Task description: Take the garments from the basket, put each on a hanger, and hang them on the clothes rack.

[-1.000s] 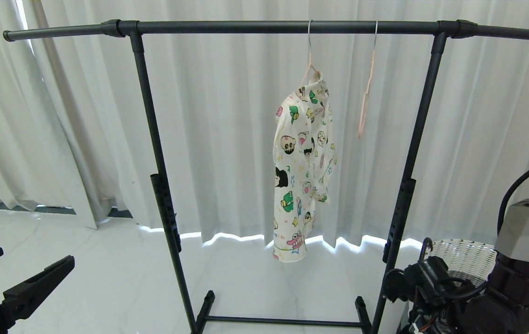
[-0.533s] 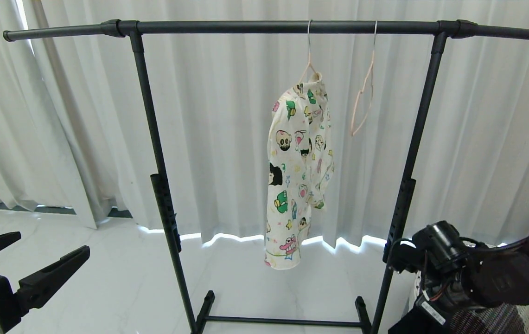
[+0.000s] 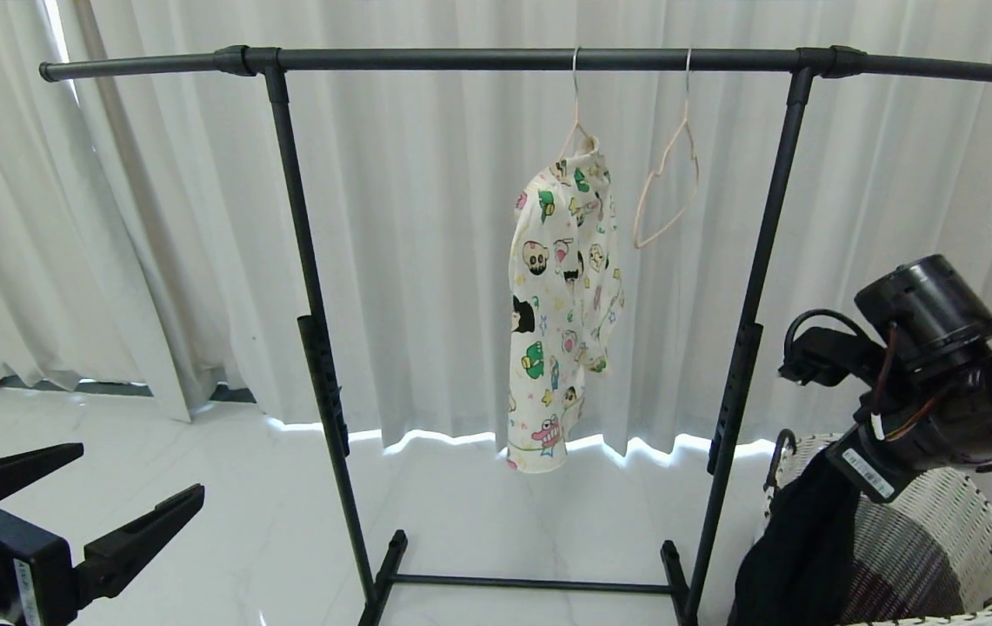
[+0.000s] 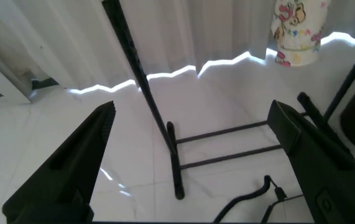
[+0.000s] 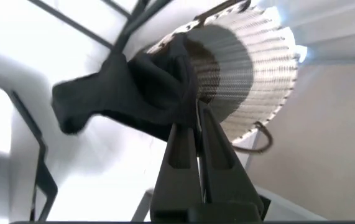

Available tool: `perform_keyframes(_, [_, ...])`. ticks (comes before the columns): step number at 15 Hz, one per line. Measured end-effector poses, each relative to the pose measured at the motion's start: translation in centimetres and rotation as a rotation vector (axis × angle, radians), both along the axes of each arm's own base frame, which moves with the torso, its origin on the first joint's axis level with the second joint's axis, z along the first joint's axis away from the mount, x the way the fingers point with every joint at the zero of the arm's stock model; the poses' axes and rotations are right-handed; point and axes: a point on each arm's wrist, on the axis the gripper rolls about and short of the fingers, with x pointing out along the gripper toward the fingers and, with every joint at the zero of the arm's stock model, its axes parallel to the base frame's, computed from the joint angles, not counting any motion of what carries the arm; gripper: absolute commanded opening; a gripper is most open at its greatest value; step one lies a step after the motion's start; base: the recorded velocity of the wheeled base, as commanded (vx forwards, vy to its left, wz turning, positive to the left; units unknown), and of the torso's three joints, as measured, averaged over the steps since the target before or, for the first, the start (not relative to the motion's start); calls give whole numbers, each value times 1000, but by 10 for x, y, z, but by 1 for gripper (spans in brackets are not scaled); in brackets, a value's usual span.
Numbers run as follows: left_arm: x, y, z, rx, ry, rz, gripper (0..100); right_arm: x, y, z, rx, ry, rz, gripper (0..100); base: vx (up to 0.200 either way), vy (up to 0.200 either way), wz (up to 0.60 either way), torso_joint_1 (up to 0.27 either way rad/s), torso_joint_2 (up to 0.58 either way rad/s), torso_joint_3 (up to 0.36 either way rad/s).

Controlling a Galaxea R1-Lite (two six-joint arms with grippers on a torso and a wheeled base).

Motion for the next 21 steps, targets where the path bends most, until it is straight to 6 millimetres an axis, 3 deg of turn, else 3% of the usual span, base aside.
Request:
perform_keyframes(2, [6, -4, 0, -1, -1, -32, 100, -5, 4, 19, 16, -32, 22, 0, -200, 0, 0, -2, 7, 2])
perform_keyframes(7, [21, -20, -4, -7, 16, -137, 100, -18, 30, 56, 78, -112, 128, 0, 0, 0, 0, 0, 0, 0])
perform_keyframes(13, [18, -34, -4, -70, 40, -325, 100, -25, 78, 75, 202, -146, 250, 0, 0, 0, 0, 0, 0, 0])
perform_keyframes(17, [3, -48, -5, -173, 80, -673, 100, -27, 114, 87, 322, -142, 330, 0, 0, 0, 0, 0, 0, 0])
perform_keyframes(21, [4, -52, -2, -228, 115, -689, 100, -38, 146, 90, 408, -119, 383, 0, 0, 0, 0, 0, 0, 0])
